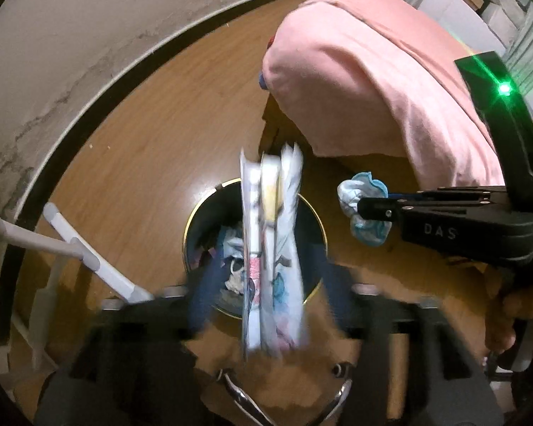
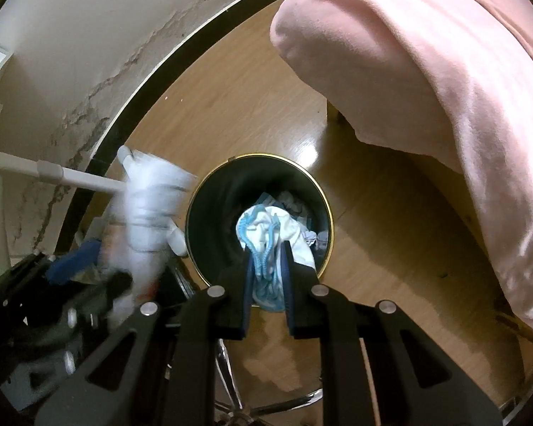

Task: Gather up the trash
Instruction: 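Carry both items over the bin and open both tools to drop them, then move both tools to the desk and grasp the yellow snack bag with left tool, then hold the snack bag in left tool while right tool grasps the red cup lid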

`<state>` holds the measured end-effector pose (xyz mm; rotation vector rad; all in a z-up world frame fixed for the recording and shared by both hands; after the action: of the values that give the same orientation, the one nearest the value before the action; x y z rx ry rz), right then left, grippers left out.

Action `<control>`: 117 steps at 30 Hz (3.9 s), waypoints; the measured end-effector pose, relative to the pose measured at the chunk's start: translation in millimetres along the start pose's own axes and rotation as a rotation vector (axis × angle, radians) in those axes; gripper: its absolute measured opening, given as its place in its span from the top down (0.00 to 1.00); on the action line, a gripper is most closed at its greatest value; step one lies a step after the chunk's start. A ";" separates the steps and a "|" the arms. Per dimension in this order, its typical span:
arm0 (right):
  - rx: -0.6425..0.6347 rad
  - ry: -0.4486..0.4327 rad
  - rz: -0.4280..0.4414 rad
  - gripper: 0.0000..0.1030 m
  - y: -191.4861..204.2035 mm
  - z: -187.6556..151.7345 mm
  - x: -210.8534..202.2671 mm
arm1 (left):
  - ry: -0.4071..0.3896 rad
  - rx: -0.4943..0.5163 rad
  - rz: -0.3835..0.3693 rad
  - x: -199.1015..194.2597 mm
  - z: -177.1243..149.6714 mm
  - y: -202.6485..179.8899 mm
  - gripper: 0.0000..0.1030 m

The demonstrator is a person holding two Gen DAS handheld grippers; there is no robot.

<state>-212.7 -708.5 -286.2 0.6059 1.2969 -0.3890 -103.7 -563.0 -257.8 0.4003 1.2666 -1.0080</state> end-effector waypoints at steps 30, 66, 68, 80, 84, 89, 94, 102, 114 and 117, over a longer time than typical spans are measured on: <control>-0.048 -0.194 -0.050 0.32 26.4 15.5 -87.1 | -0.223 0.140 0.023 -157.3 -27.9 -45.2 0.13; -0.810 -0.218 0.208 0.25 451.4 12.1 -155.5 | -0.234 0.209 0.515 -362.8 -56.2 401.9 0.32; -0.820 -0.217 0.209 0.25 455.3 12.8 -155.1 | -0.251 0.170 0.502 -372.9 -55.9 404.3 0.35; -1.057 -0.196 0.325 0.25 602.8 2.0 -141.9 | -0.454 -0.379 0.564 -481.0 -136.7 446.8 0.35; -1.142 -0.179 0.362 0.25 662.5 -7.9 -132.6 | -0.503 -0.531 0.576 -491.6 -188.3 455.0 0.35; -1.157 -0.145 0.279 0.25 699.4 3.7 -107.1 | -0.520 -0.644 0.596 -481.9 -240.9 458.1 0.35; -1.150 -0.116 0.201 0.25 723.7 20.6 -88.0 | -0.513 -0.676 0.546 -471.1 -254.0 461.9 0.35; -1.236 -0.107 0.139 0.27 755.5 5.1 -85.1 | -0.538 -0.696 0.515 -465.8 -252.9 459.7 0.34; -1.274 -0.166 0.179 0.13 736.8 -3.3 -129.7 | -0.579 -0.777 0.526 -486.3 -276.0 476.2 0.35; -1.260 -0.185 0.195 0.10 757.4 -0.4 -132.3 | -0.584 -0.811 0.529 -490.4 -281.4 483.2 0.35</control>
<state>200.1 -122.3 -8.4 -0.3707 1.0389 0.5290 132.0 102.0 -22.4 -0.1880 0.8609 -0.0880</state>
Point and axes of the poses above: each gripper's, at about its wrist camera, not at the fingertips, and x roughly the way its jaws point, y to its left, z to its top, the point moved 2 cm from there along x, roughly the way its jaws point, and after that the axes turned 13 degrees about -x, right-handed, at the moved point
